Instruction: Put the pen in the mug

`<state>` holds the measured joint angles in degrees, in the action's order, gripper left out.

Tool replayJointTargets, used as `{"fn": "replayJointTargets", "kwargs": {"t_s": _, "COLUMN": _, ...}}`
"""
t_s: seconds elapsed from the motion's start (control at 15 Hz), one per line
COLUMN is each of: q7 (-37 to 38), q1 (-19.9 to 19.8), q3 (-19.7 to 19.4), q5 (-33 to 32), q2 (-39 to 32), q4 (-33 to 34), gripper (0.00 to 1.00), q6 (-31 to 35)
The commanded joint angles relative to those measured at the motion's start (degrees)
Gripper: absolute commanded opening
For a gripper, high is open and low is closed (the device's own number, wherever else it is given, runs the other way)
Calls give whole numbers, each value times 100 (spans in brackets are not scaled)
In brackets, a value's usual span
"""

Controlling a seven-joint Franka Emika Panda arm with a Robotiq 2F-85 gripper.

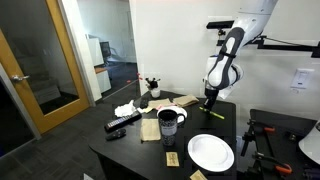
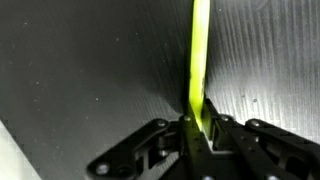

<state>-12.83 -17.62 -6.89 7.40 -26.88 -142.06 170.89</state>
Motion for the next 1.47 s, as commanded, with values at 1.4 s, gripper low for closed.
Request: {"fn": "replayJointTargets", "kwargs": {"t_s": 1.4, "q7": 1472, "q1": 1377, "q3": -90, "q5": -1723, "q2": 2895, "q4": 433, "gripper": 4, "q6": -3312}}
